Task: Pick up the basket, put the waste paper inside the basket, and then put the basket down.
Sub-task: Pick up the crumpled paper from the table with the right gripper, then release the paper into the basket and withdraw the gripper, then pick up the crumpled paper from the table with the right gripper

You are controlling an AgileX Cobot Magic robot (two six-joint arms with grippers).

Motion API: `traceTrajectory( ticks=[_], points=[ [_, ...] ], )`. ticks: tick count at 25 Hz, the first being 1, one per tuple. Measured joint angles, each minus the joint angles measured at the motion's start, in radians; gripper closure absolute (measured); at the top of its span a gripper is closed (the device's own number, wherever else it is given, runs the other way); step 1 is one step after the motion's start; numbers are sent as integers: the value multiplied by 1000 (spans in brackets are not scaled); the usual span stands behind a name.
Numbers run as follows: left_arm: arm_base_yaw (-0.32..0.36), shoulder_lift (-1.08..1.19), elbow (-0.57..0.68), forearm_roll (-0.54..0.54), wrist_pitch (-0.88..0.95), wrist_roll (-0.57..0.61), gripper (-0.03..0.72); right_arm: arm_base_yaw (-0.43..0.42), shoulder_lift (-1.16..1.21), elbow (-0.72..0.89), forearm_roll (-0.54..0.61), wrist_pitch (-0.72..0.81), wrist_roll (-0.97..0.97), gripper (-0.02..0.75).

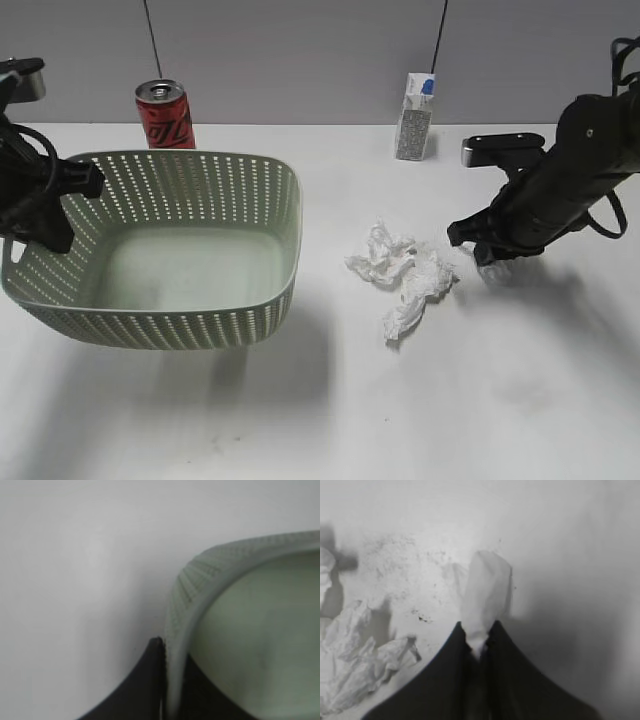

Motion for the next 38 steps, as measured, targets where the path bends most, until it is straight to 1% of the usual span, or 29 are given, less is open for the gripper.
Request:
traceTrajectory(
  ticks=[2, 4, 6, 9, 10, 11, 14, 16, 18, 19, 20, 24, 25, 26, 28, 30, 32, 34, 37, 38],
  points=[
    [0, 0, 0, 0, 0, 0, 689, 1, -38, 0, 0, 5, -10, 712],
    [0, 0, 0, 0, 0, 0, 689, 17, -115, -1, 6, 19, -42, 725],
    [0, 0, 0, 0, 0, 0, 689, 64, -198, -5, 27, 32, -88, 729],
    [0, 0, 0, 0, 0, 0, 689, 182, -320, -27, 79, 37, -180, 731],
    [0, 0, 0, 0, 0, 0, 689, 245, -364, -41, 102, 34, -206, 731],
    [0, 0, 0, 0, 0, 0, 689, 290, -387, -55, 122, 25, -235, 731],
    [0, 0, 0, 0, 0, 0, 689, 432, -413, -102, 156, -40, -271, 731],
    [0, 0, 0, 0, 0, 0, 689, 507, -391, -117, 163, -91, -279, 730],
    [0, 0, 0, 0, 0, 0, 689, 550, -347, -133, 168, -104, -281, 701],
    [0, 0, 0, 0, 0, 0, 689, 562, -317, -141, 169, -104, -282, 658],
    [0, 0, 0, 0, 0, 0, 689, 573, -292, -146, 172, -104, -282, 591],
    [0, 0, 0, 0, 0, 0, 689, 585, -209, -149, 172, -92, -282, 204],
    [0, 0, 0, 0, 0, 0, 689, 585, -206, -155, 170, -72, -275, 148],
    [0, 0, 0, -1, 0, 0, 689, 585, -208, -167, 160, -44, -250, 113],
    [0, 0, 0, -1, 0, 0, 689, 576, -228, -201, 88, 18, -176, 108],
    [0, 0, 0, -1, 0, 0, 689, 556, -271, -220, -19, 77, -70, 130],
    [0, 0, 0, -1, 0, 0, 689, 502, -323, -225, -115, 114, 15, 139],
    [0, 0, 0, -1, 0, 0, 689, 424, -352, -220, -153, 141, 53, 144],
    [0, 0, 0, -1, 0, 0, 689, 294, -346, -154, -156, 158, 71, 145],
    [0, 0, 0, -1, 0, 0, 689, 266, -334, -124, -152, 158, 72, 145]
  ],
)
